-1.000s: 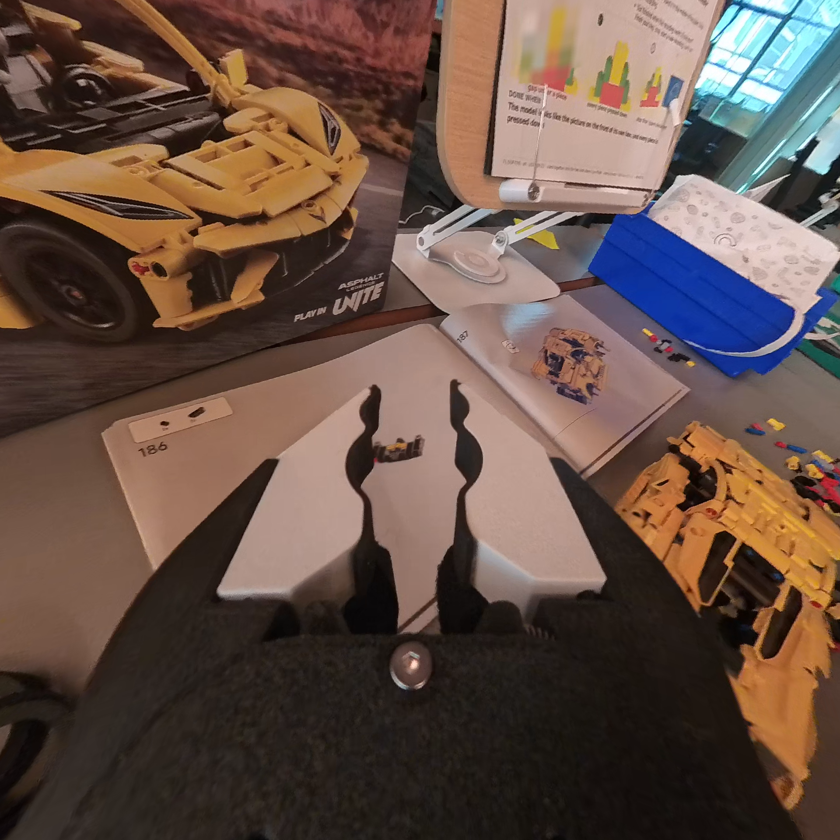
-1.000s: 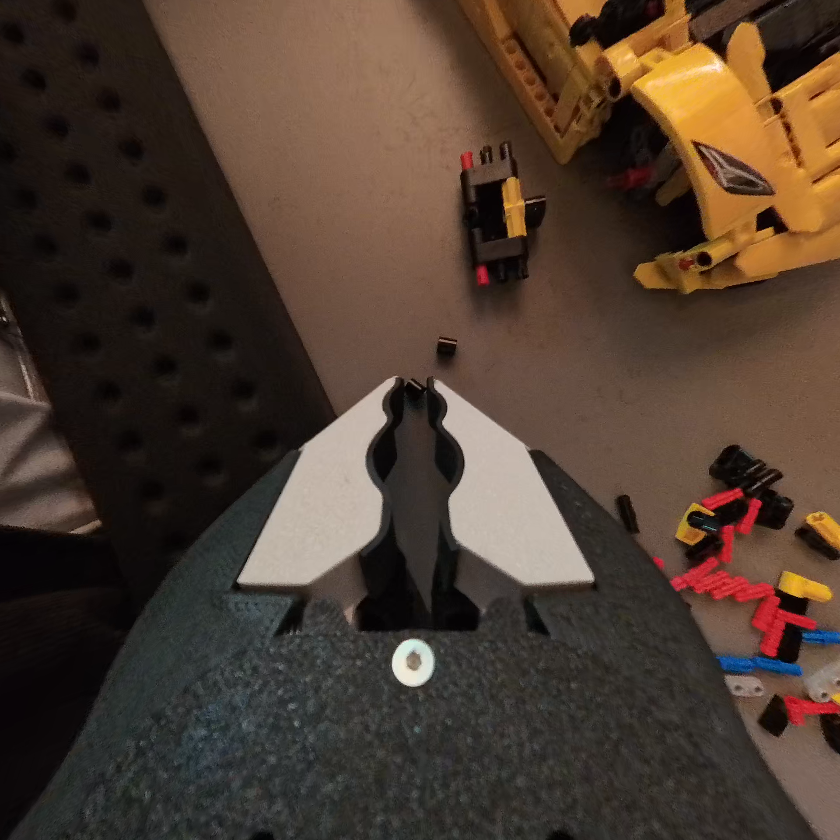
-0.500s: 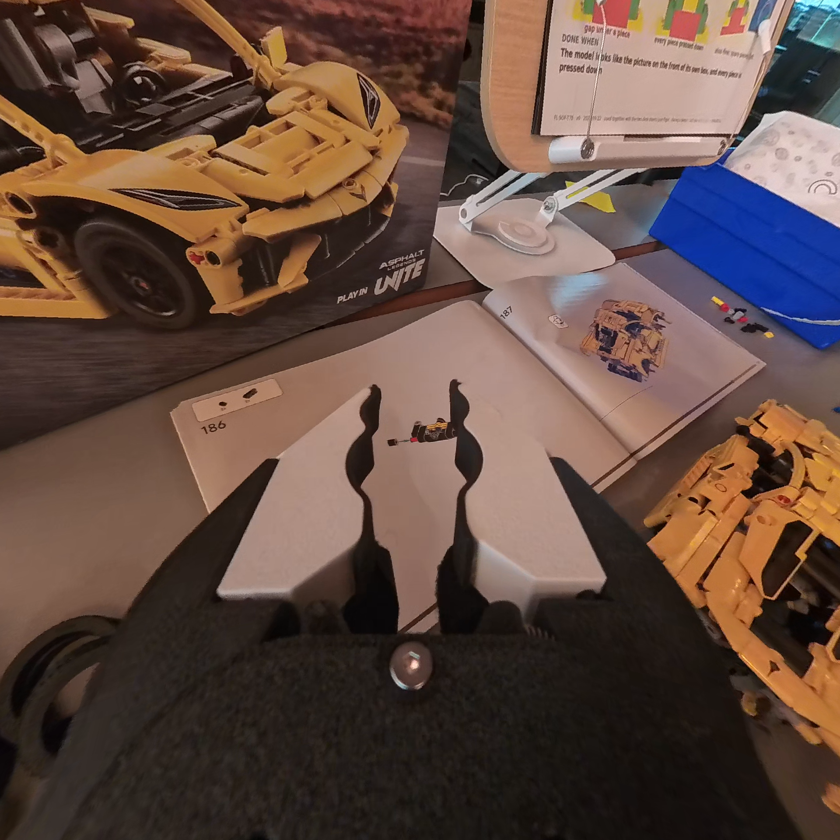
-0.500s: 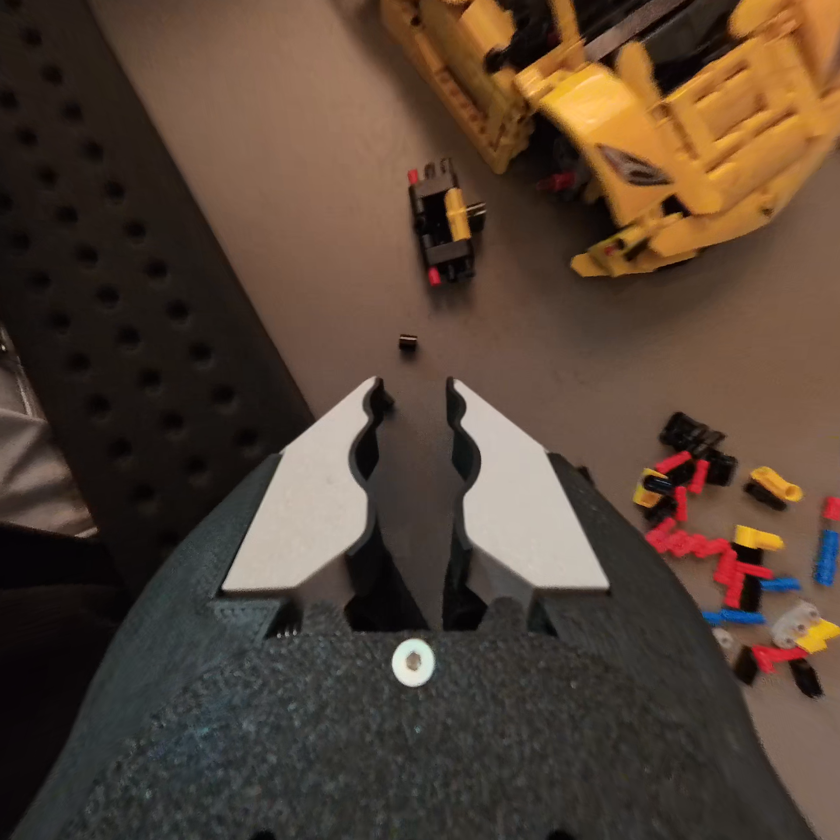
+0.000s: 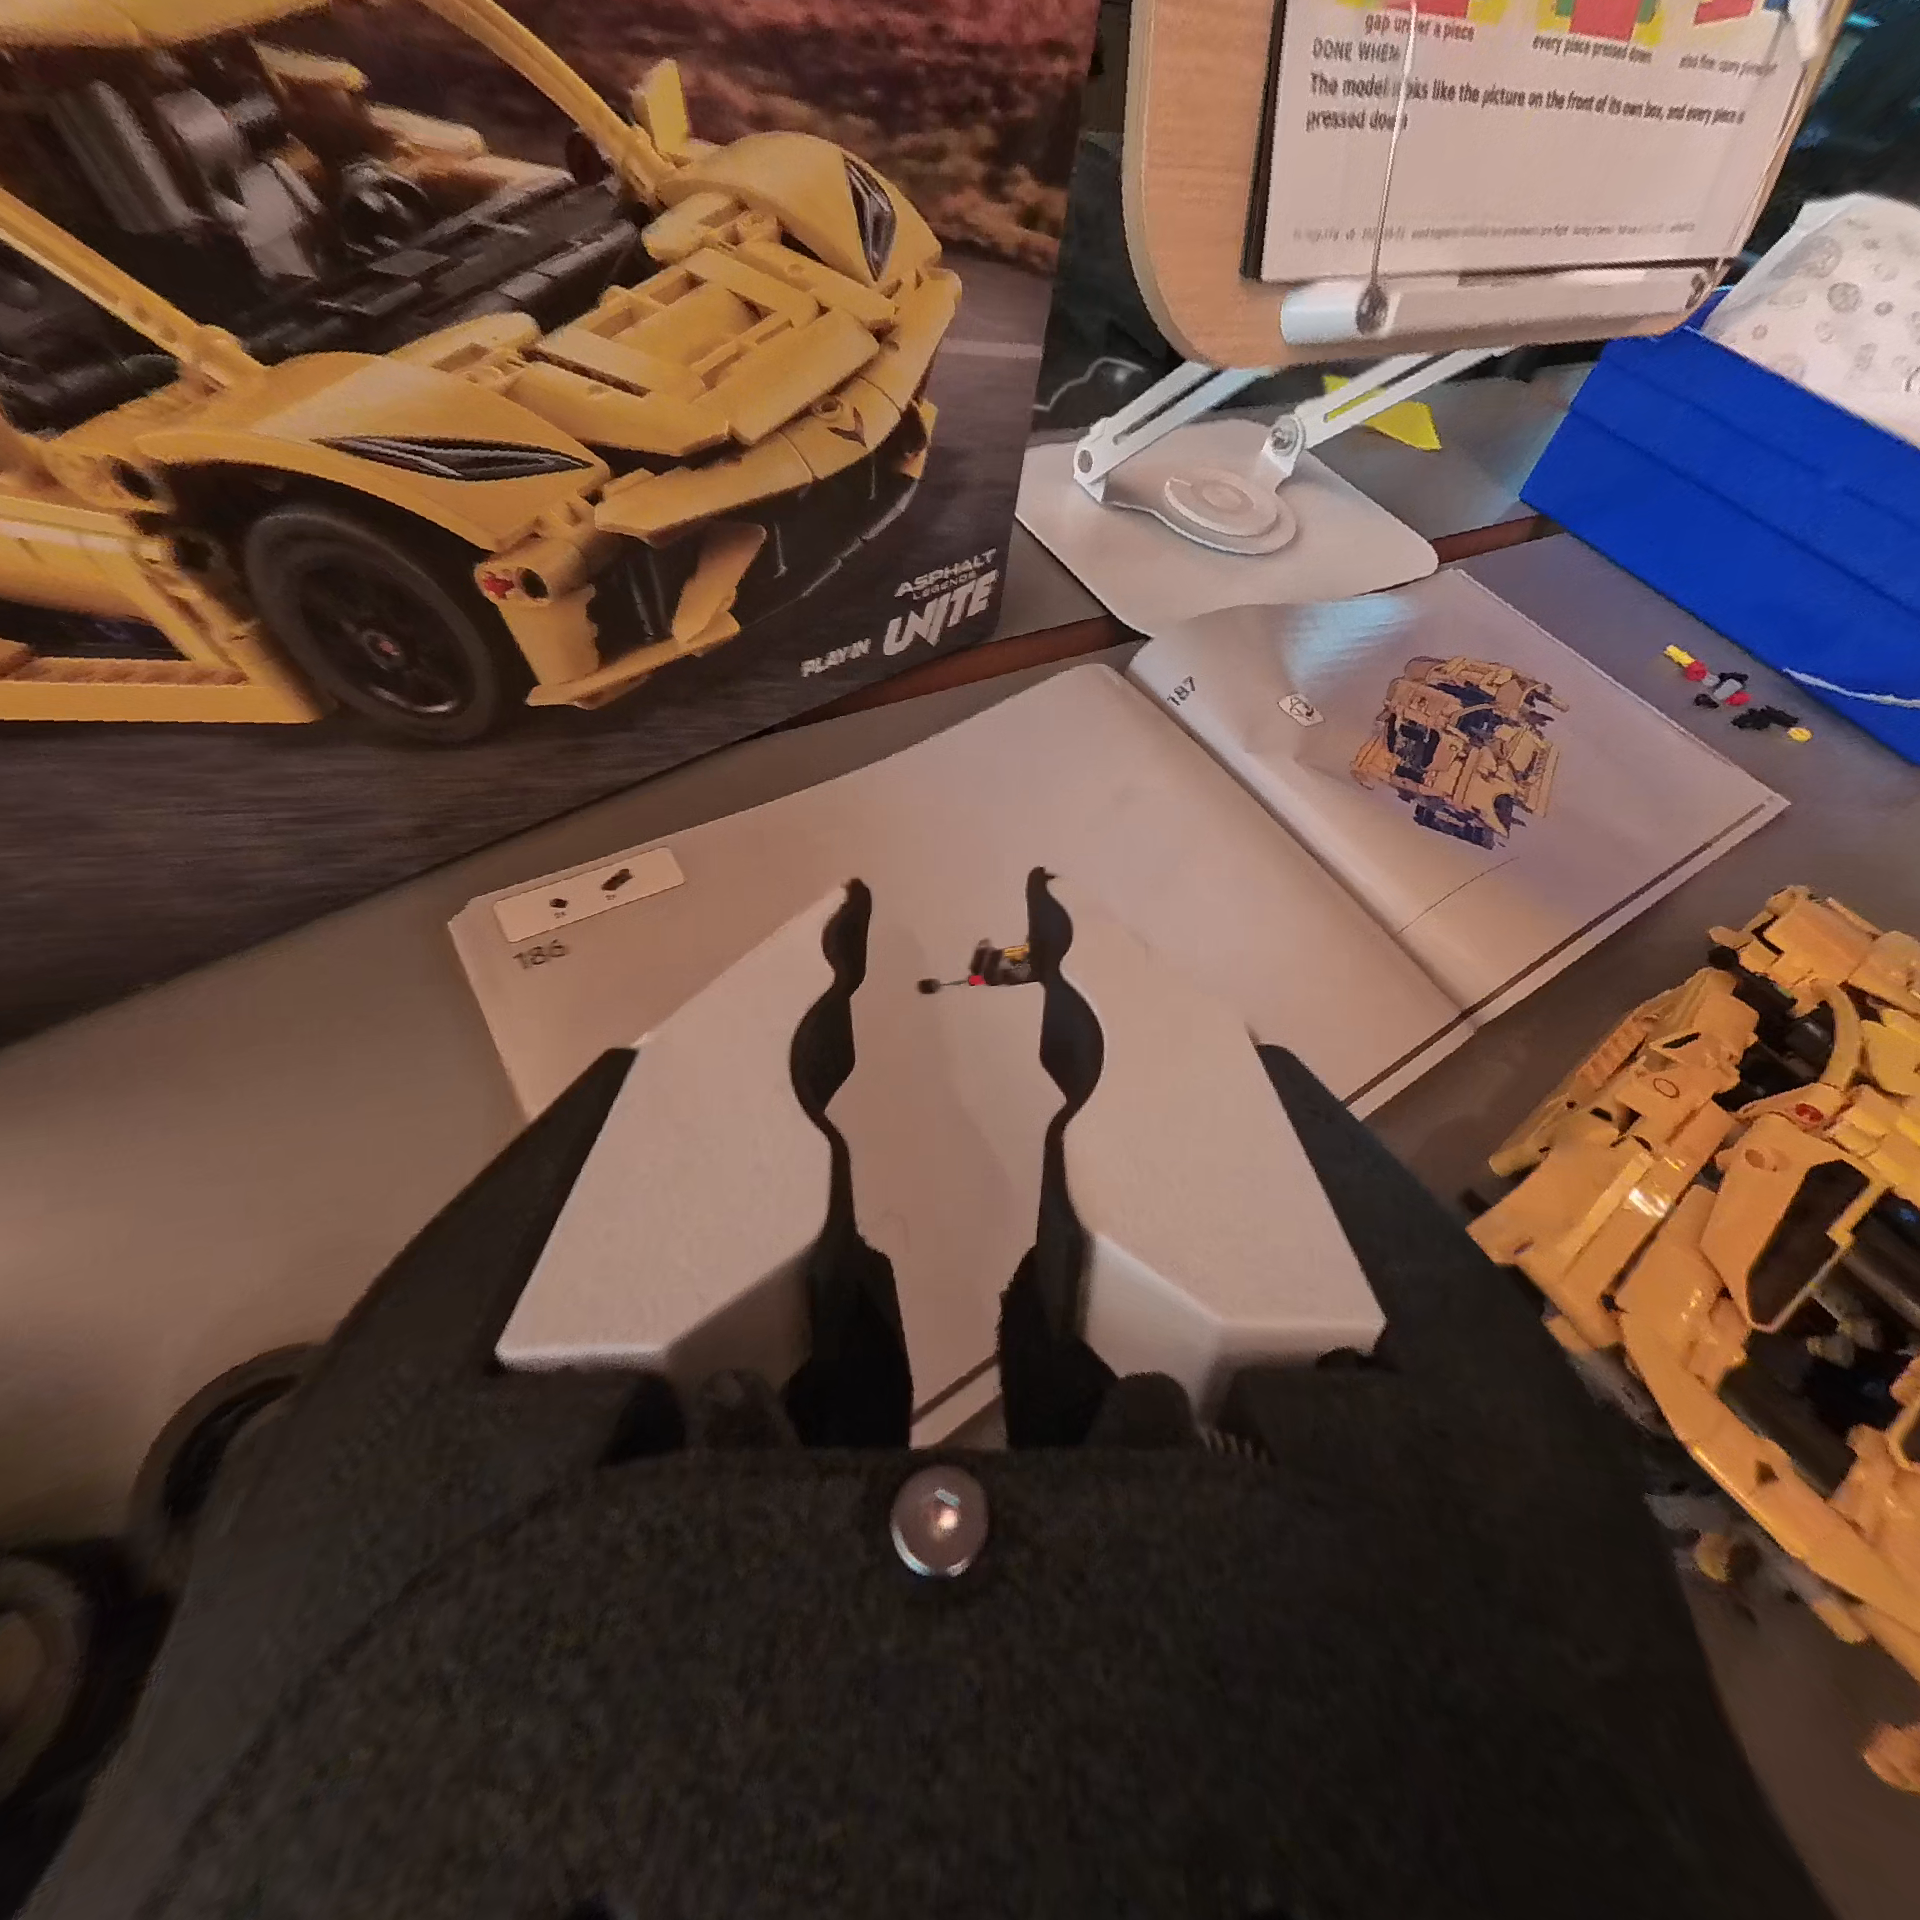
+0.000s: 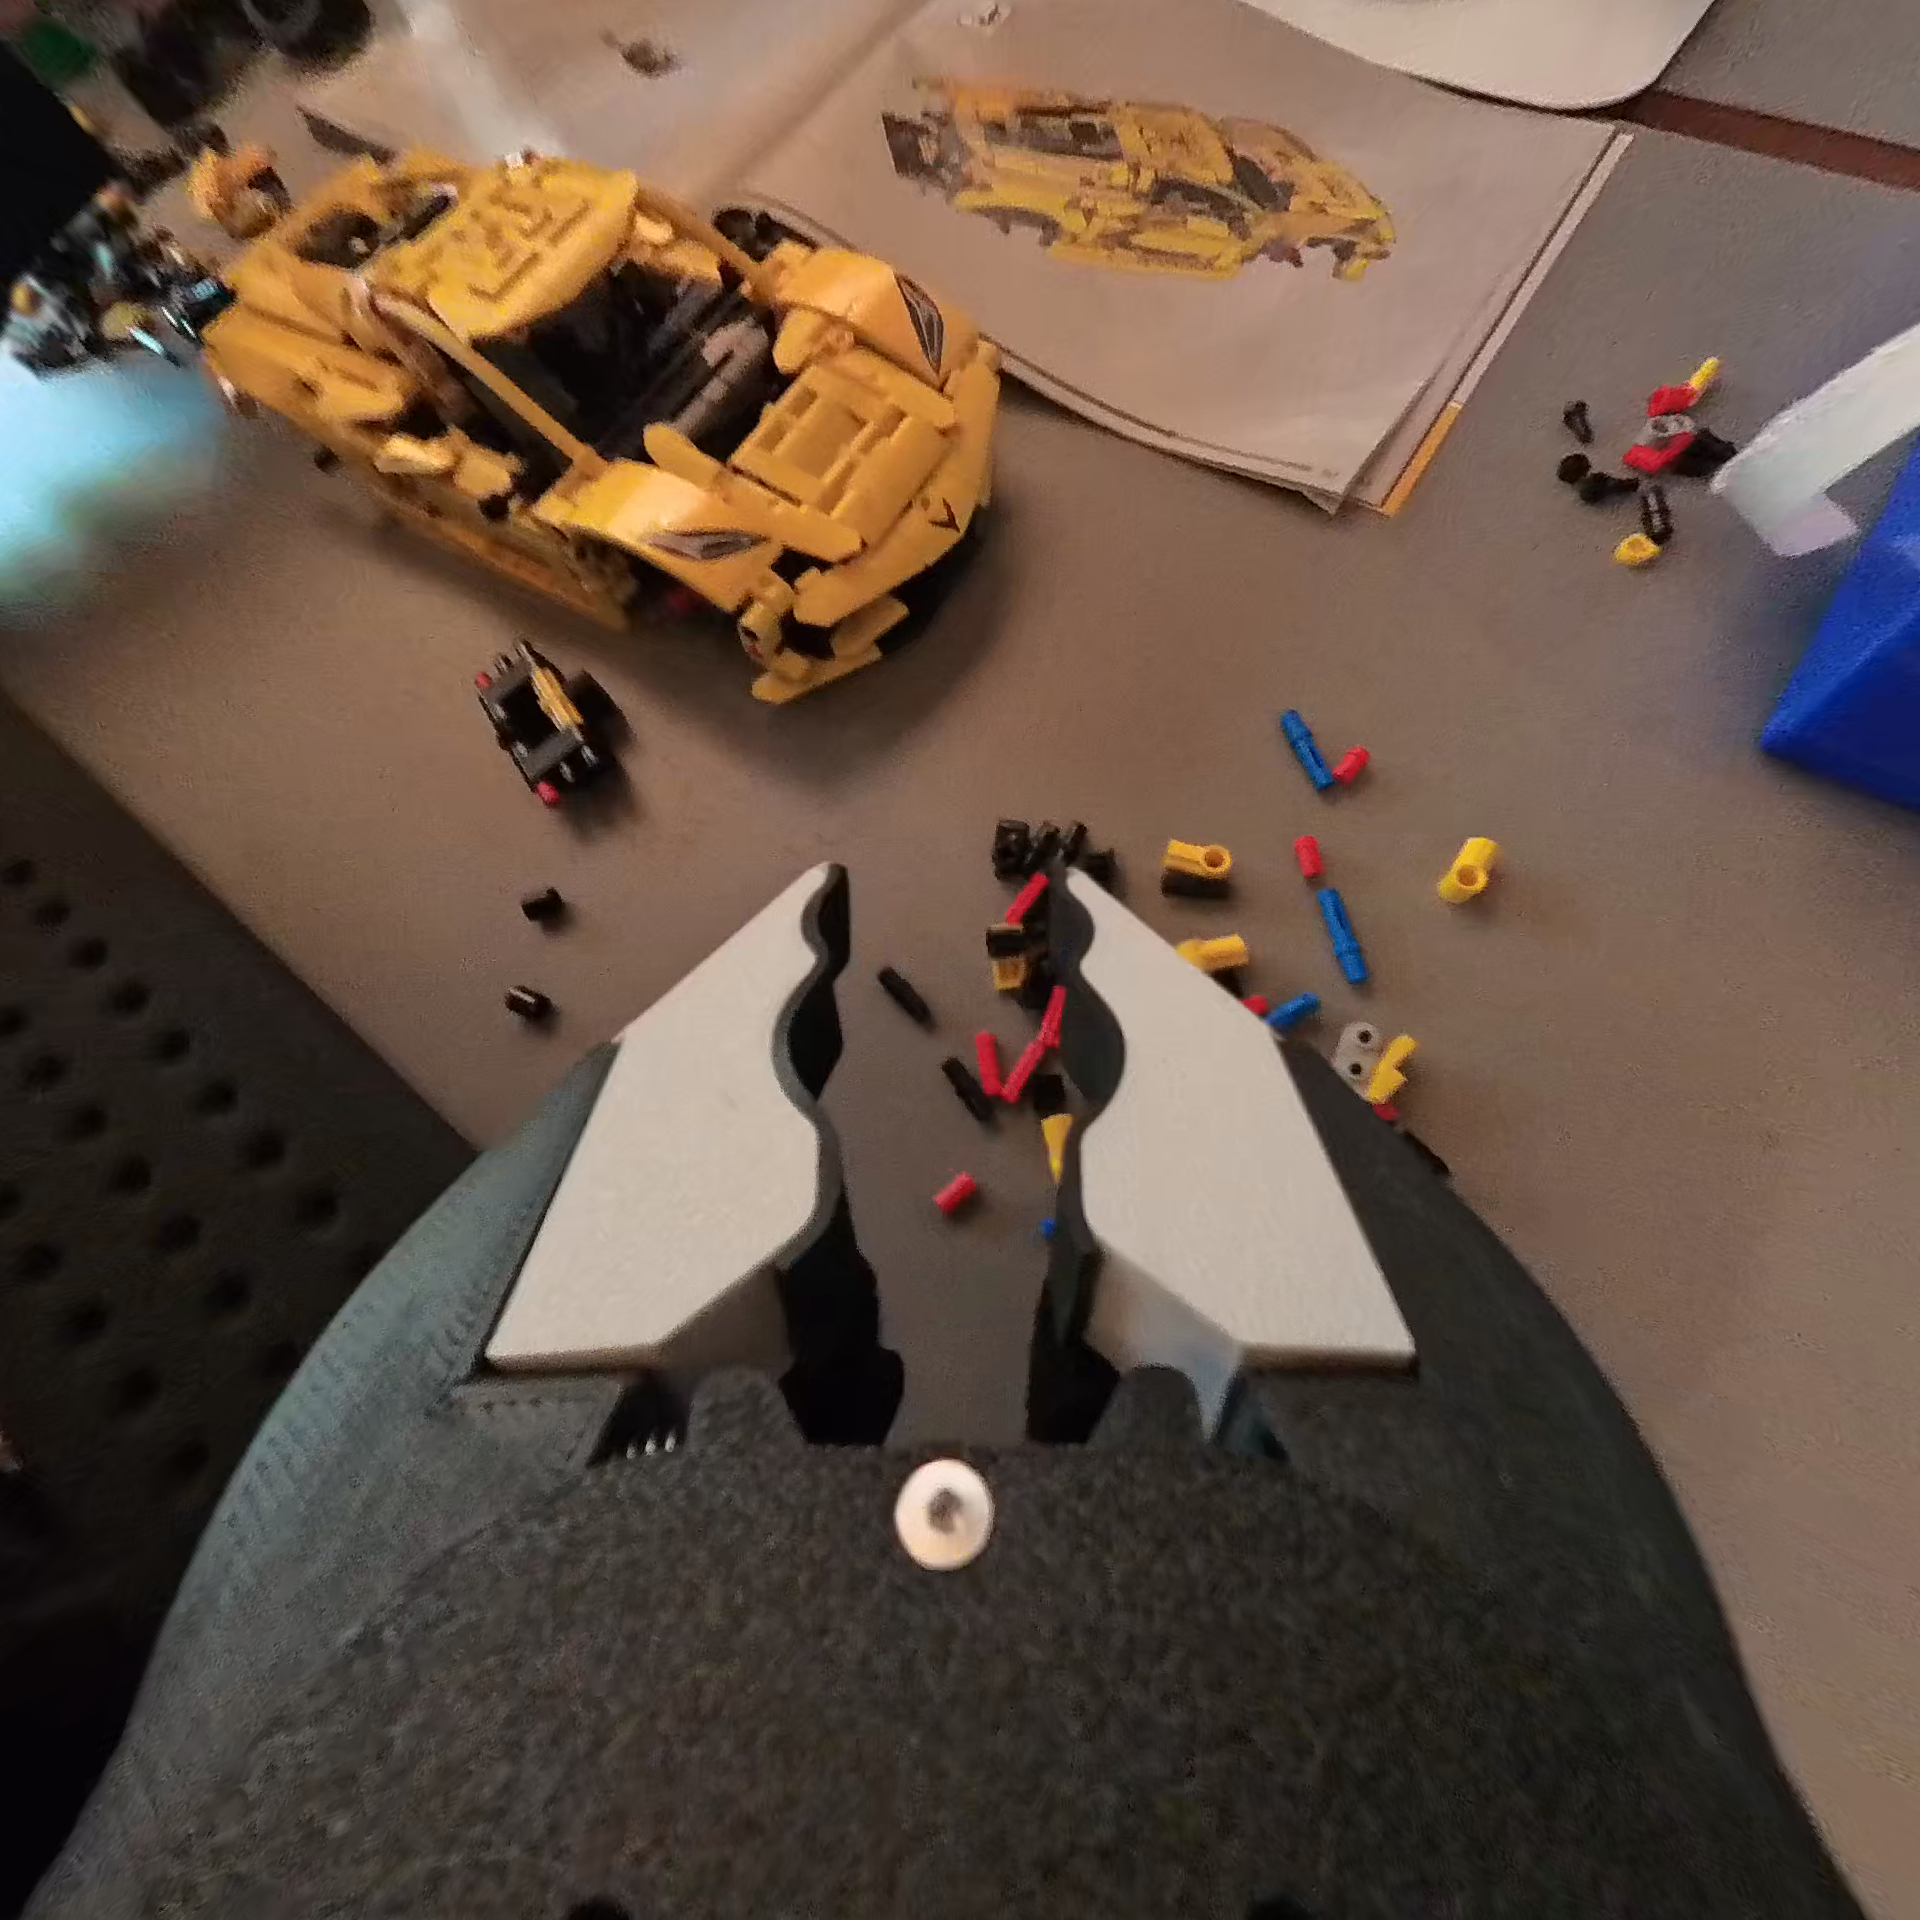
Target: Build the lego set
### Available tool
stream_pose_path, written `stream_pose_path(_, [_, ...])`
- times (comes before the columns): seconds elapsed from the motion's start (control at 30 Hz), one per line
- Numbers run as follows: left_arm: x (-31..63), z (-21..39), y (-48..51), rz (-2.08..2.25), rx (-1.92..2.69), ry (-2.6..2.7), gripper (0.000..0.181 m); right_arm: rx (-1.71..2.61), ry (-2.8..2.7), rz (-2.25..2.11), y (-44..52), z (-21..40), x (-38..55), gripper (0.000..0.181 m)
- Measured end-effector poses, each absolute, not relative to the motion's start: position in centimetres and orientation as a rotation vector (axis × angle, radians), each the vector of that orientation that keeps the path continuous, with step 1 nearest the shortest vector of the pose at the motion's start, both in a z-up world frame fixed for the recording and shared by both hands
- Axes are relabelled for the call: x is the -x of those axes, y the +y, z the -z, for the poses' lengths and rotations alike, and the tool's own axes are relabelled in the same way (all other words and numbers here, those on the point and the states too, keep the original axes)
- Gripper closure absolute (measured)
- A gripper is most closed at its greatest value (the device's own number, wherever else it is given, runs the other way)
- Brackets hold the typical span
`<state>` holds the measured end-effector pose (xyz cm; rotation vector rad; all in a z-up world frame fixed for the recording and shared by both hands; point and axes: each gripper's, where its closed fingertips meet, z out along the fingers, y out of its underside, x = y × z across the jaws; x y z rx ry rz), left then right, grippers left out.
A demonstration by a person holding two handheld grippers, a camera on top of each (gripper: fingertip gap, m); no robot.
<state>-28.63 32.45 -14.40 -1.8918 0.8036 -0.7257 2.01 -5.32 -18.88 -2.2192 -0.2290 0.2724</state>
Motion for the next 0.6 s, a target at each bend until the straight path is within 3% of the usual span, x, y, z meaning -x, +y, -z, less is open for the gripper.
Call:
stream_pose_path(0.23, [39.1, 10.8, 29.2, 0.688, 1.935, 0.694, 0.15, 2.109, -0.29, -0.217, -2.2, 18.8, 0.4, 0.137])
stream_pose_path(0.6, [46.4, 16.0, 15.9, 0.698, 2.122, 0.844, 0.151, 1.957, -0.194, -0.248, 1.7, 17.2, -0.2, 0.14])
